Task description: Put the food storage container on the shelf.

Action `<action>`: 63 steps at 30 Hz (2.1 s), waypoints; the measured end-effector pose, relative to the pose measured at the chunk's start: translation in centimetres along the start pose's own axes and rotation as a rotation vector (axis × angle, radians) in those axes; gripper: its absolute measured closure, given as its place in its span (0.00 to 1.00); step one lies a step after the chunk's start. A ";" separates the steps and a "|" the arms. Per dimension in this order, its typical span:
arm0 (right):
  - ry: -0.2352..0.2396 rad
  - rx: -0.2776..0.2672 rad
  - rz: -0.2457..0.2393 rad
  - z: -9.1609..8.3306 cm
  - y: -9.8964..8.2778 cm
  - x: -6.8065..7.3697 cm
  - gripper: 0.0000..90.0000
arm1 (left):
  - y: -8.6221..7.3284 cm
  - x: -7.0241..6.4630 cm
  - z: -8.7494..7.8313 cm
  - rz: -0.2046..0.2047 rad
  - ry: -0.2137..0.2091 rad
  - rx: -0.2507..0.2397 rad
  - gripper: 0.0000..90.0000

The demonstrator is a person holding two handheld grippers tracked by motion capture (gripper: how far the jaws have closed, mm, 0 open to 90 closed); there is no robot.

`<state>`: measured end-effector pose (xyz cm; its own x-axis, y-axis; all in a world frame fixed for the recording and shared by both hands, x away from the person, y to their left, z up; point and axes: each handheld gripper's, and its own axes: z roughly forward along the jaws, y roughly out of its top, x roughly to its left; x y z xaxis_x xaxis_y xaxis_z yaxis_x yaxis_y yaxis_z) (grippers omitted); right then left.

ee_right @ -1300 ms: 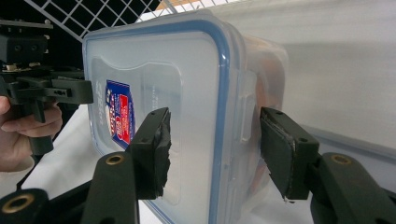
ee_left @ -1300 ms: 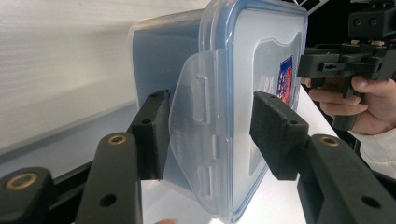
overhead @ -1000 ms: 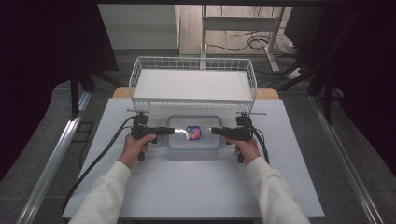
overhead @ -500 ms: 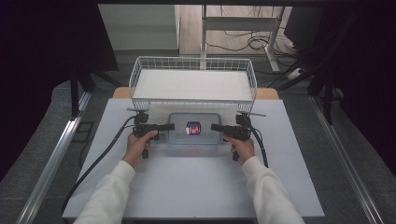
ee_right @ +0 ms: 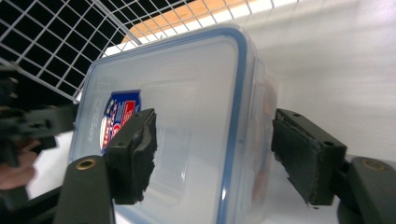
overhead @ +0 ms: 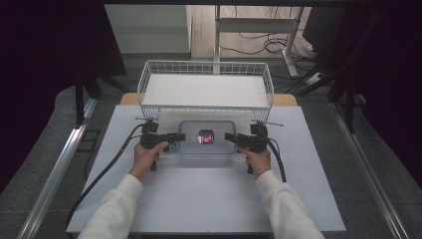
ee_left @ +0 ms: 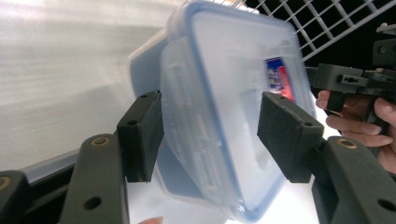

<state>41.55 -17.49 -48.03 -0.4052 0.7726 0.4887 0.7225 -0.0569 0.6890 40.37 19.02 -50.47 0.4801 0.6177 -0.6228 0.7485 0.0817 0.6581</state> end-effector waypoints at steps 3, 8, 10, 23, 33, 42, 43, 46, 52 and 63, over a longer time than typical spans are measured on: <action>-0.013 -0.007 -0.069 -1.2 -0.2 0.3 0.32 | 0.0 -1.0 -1.0 0.060 0.030 0.002 0.39; -0.043 -0.002 -0.212 -3.3 -0.9 1.2 0.34 | -0.9 -2.5 -2.7 0.120 0.063 0.026 0.33; -0.053 0.007 -0.272 -4.1 -1.5 1.6 0.36 | -1.5 -3.0 -3.1 0.155 0.078 0.037 0.32; -0.070 0.056 -0.474 -7.0 -5.5 3.0 0.45 | -6.0 -6.4 -5.7 0.276 0.107 0.091 0.29; -0.057 0.121 -0.553 -5.7 -6.9 4.3 0.88 | -8.7 -7.2 -6.5 0.330 0.163 0.146 0.27; -0.053 0.161 -0.582 -2.5 -7.4 5.9 0.98 | -9.3 -7.6 -6.5 0.359 0.169 0.176 0.25; -0.052 0.163 -0.581 -2.0 -7.4 6.1 0.98 | -9.4 -7.6 -6.5 0.360 0.169 0.177 0.25; -0.051 0.175 -0.596 -0.9 -7.4 6.7 0.98 | -9.5 -7.6 -6.4 0.363 0.167 0.177 0.25; -0.051 0.190 -0.607 0.8 -7.7 7.4 0.99 | -9.5 -7.6 -6.5 0.368 0.165 0.179 0.25; -0.086 0.210 -0.588 4.0 -7.6 8.0 0.99 | -9.5 -7.5 -6.3 0.364 0.165 0.190 0.24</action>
<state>35.05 -8.31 -51.50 -0.7278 0.6858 0.0092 0.4907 0.5113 0.7056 26.77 18.50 -49.42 0.6599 0.6978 -0.2786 0.6222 -0.2997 0.7232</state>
